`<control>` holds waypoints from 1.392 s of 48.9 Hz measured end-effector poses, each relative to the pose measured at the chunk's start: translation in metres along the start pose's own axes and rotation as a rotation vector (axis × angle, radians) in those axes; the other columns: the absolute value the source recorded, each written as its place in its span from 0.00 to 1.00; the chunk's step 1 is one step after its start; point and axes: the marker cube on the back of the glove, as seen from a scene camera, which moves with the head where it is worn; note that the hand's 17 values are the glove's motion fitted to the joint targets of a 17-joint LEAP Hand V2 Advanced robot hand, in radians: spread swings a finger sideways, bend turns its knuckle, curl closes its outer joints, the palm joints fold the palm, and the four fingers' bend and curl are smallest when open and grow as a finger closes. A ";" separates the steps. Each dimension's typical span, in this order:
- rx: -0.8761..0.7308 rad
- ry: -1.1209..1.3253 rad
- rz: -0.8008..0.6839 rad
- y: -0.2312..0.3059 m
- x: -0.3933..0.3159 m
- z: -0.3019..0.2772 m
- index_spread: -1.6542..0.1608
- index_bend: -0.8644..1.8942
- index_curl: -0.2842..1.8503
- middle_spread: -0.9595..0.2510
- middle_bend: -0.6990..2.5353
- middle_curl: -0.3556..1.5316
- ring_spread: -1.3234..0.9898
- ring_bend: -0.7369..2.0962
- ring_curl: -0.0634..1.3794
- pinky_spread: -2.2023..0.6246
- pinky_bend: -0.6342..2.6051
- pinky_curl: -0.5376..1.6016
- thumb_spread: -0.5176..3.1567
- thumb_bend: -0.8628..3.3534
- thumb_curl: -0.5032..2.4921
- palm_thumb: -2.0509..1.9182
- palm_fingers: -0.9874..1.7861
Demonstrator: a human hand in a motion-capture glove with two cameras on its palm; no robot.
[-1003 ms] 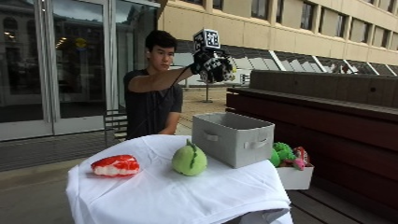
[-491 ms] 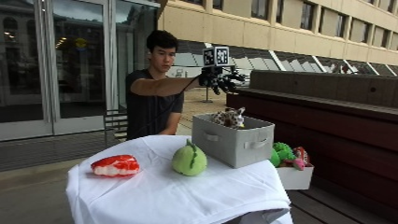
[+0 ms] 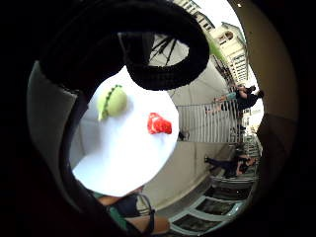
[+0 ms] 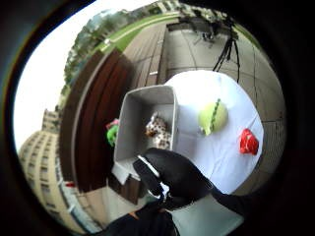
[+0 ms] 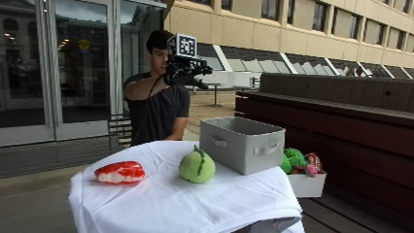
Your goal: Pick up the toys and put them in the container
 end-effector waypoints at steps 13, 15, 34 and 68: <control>-0.035 0.018 0.108 0.004 0.113 0.059 0.73 0.35 0.21 0.74 0.27 0.40 0.57 0.43 0.20 0.80 0.58 0.42 0.40 0.19 0.27 0.50 0.31; -0.034 0.014 0.120 0.003 0.128 0.073 0.73 0.35 0.21 0.74 0.27 0.40 0.57 0.43 0.20 0.80 0.57 0.42 0.40 0.19 0.26 0.50 0.31; -0.109 -0.019 0.238 0.024 0.222 0.228 0.74 0.33 0.19 0.73 0.27 0.39 0.57 0.43 0.21 0.80 0.58 0.42 0.39 0.19 0.25 0.50 0.28; -0.270 -0.089 0.295 0.080 0.224 0.314 0.72 0.40 0.21 0.60 0.33 0.41 0.42 0.58 0.29 0.65 0.54 0.39 0.44 0.27 0.31 0.67 0.64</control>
